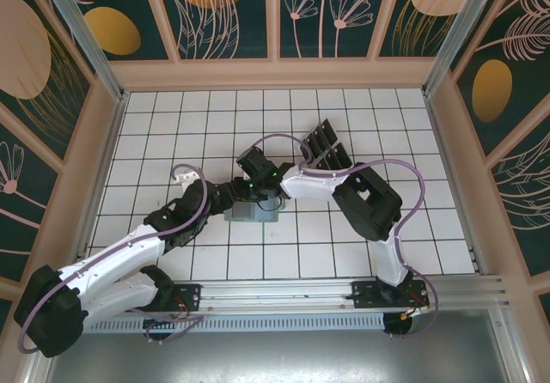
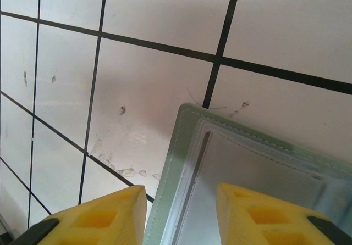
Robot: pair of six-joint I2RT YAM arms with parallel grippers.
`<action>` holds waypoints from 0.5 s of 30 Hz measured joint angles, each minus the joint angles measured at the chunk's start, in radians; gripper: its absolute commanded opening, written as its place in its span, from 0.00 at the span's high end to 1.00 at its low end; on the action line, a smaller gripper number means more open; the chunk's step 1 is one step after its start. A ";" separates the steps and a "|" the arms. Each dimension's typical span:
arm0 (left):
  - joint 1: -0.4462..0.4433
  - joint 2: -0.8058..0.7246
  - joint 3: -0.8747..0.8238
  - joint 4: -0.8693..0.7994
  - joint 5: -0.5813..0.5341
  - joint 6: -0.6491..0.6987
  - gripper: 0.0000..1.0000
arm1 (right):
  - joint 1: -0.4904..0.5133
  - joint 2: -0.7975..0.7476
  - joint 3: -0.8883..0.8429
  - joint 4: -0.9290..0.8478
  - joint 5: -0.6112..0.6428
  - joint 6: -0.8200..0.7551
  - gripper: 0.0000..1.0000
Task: Put the credit cards into the card holder
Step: Flip over the card slot in the card holder.
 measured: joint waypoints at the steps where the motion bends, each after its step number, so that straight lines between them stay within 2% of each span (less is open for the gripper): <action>1: 0.000 -0.001 0.000 0.000 0.000 -0.001 0.01 | 0.000 -0.005 -0.002 -0.002 0.001 0.000 0.62; 10: 0.000 0.021 0.006 -0.011 -0.037 -0.008 0.01 | -0.016 -0.211 -0.125 0.008 0.031 -0.005 0.64; 15: 0.020 0.104 0.028 -0.029 -0.074 -0.002 0.01 | -0.023 -0.226 -0.179 0.032 0.034 -0.005 0.76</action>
